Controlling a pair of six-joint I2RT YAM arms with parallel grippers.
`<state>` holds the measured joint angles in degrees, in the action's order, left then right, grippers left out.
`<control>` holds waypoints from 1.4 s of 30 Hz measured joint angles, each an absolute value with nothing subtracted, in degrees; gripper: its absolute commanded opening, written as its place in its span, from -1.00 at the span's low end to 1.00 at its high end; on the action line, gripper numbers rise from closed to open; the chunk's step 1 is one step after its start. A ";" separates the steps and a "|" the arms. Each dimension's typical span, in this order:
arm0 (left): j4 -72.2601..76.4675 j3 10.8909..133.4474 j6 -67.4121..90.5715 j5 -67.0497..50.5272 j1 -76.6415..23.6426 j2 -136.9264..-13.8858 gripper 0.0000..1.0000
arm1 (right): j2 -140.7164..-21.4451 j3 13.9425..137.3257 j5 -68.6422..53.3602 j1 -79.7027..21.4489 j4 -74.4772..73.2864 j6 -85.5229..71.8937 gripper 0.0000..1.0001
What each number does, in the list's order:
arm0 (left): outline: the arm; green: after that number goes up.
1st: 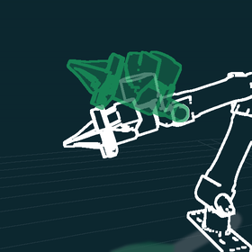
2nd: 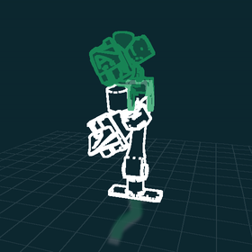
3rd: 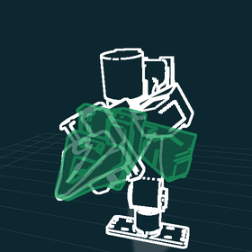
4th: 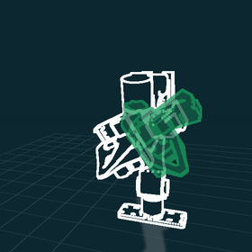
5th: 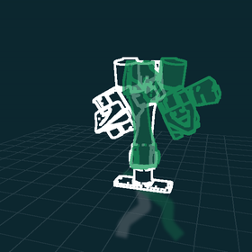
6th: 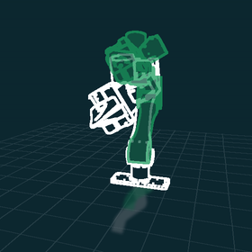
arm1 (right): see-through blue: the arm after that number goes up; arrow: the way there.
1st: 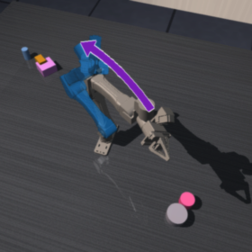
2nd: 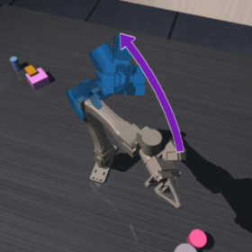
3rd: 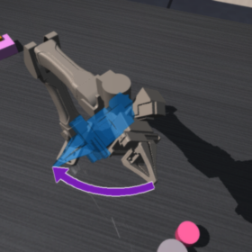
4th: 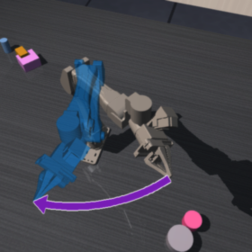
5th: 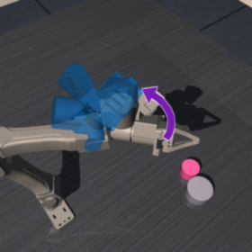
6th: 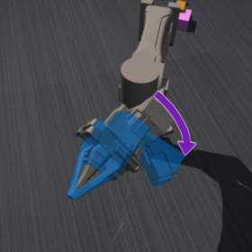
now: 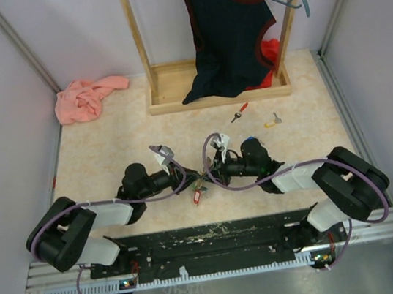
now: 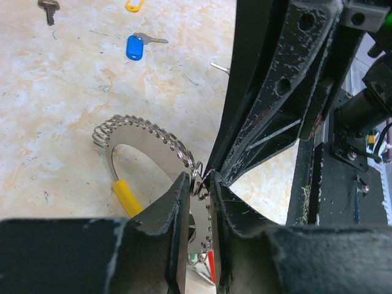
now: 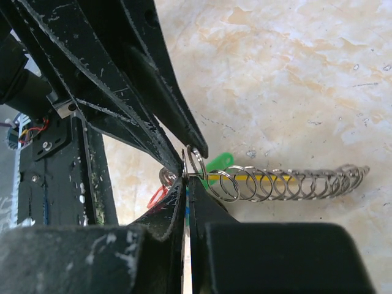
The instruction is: Put the keys on the keyring
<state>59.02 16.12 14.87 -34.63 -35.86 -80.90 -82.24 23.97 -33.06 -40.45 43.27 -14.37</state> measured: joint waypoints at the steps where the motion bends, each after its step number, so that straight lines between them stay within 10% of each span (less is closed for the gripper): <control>1: 58.96 16.12 15.14 -34.15 -35.86 -80.84 -0.37 | -82.24 23.97 -33.04 -40.51 43.29 -14.00 -1.00; 42: 68.07 14.46 5.34 -51.22 -29.98 -84.36 -0.44 | -80.73 28.62 -39.20 -40.71 29.50 3.46 -1.00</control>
<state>68.07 14.46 5.34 -51.22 -29.98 -84.36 -80.73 28.62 -39.20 -40.71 29.50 3.46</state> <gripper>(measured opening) 0.295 0.008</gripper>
